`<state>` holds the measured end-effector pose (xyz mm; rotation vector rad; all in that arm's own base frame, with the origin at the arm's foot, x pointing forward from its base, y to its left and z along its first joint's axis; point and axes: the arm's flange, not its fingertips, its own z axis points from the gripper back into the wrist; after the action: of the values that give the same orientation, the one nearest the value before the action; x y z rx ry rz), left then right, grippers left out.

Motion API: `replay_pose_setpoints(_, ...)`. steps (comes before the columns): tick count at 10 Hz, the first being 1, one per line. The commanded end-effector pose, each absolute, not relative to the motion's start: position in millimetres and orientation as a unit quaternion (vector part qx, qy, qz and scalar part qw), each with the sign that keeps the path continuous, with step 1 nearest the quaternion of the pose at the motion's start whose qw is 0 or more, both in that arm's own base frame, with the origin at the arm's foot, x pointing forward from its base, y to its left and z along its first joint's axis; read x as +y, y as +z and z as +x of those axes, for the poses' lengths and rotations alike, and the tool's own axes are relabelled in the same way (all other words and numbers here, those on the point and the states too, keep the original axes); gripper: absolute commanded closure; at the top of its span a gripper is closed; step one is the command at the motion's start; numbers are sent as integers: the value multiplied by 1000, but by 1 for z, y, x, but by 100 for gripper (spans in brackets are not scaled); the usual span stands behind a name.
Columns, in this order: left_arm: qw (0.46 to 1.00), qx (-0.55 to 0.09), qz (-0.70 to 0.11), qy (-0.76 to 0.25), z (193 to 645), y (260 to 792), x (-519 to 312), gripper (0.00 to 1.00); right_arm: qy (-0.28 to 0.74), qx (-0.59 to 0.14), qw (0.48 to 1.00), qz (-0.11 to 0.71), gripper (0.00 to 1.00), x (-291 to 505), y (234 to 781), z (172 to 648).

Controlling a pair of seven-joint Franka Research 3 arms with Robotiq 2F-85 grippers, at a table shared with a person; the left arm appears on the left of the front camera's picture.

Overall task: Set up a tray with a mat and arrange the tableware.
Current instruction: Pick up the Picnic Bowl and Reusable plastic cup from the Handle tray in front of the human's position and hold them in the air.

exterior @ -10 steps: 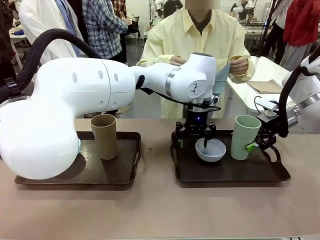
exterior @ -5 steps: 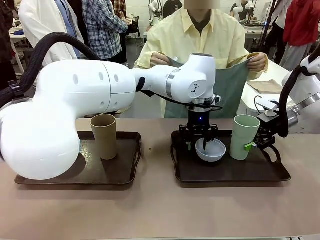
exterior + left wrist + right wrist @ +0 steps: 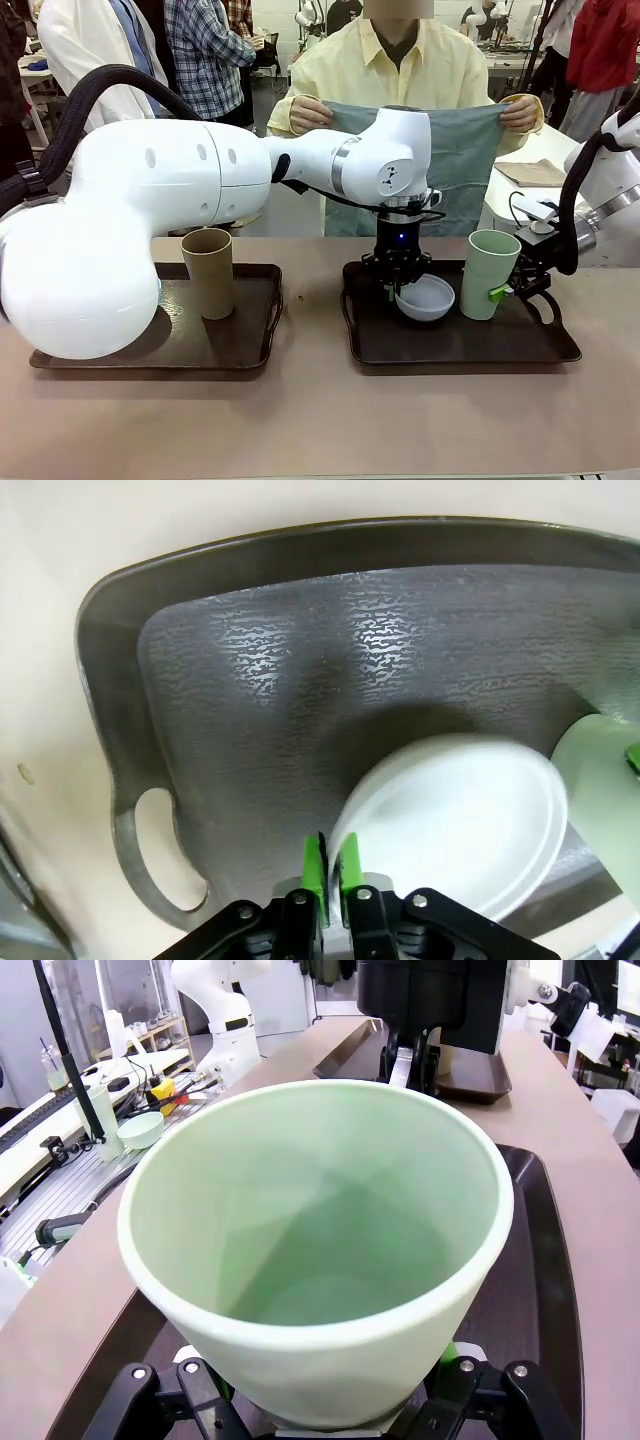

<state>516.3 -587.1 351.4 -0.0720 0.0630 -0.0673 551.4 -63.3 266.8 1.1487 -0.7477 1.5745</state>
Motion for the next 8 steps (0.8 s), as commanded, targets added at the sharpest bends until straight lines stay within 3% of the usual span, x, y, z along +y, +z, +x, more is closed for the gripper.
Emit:
replay_pose_setpoints(1, 998, 39, -42, -37, 523, 357, -593, 100, 656, -319, 493, 475, 100, -65, 265, 549)
replay_pose_setpoints(3, 998, 40, -32, -31, 523, 361, -592, 100, 654, -327, 494, 470, 100, -68, 270, 546)
replay_pose_setpoints(4, 999, 46, -14, -23, 522, 366, -587, 100, 650, -330, 494, 475, 29, -71, 282, 543)
replay_pose_setpoints(8, 1000, 17, -25, -7, 495, 462, -553, 100, 674, -351, 487, 430, 29, -75, 392, 485)
